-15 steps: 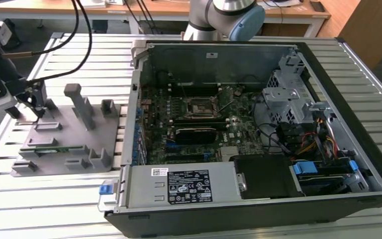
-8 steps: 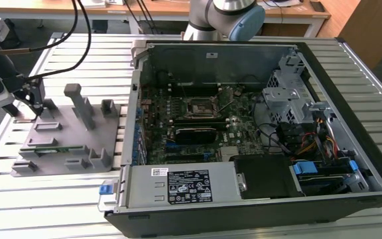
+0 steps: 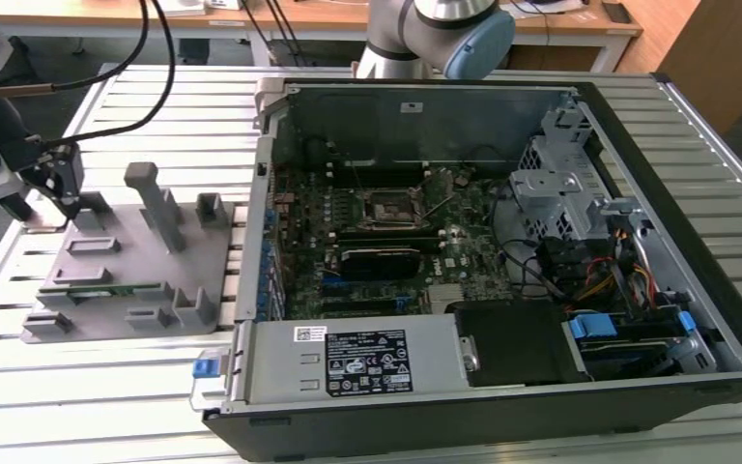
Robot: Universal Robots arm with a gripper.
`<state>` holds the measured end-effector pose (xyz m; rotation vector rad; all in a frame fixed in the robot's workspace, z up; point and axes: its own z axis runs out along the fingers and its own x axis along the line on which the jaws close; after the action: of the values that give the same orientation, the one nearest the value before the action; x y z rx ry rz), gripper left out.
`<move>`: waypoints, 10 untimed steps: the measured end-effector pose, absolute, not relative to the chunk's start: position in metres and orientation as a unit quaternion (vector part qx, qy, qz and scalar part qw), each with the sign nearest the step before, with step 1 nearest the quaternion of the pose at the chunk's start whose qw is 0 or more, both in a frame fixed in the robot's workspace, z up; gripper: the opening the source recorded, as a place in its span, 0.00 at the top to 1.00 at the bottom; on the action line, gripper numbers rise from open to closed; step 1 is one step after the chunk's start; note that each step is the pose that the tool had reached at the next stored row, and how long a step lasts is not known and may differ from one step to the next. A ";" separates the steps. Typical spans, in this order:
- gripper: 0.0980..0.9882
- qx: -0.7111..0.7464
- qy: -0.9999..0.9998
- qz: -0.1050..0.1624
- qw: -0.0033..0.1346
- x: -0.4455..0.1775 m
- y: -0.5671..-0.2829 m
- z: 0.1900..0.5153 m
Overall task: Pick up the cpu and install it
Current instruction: 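Pick up the cpu and move it towards the insertion slot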
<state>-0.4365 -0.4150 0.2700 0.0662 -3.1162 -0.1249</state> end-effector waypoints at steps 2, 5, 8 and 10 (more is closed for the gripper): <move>0.52 0.021 -0.999 -0.040 0.011 -0.436 -0.415 0.272; 0.52 0.021 -0.999 -0.040 0.011 -0.437 -0.414 0.275; 0.52 0.021 -0.999 -0.040 0.011 -0.437 -0.414 0.279; 0.52 0.021 -0.999 -0.040 0.011 -0.437 -0.413 0.281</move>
<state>-0.4366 -0.4133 0.2807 0.0661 -3.1161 -0.1249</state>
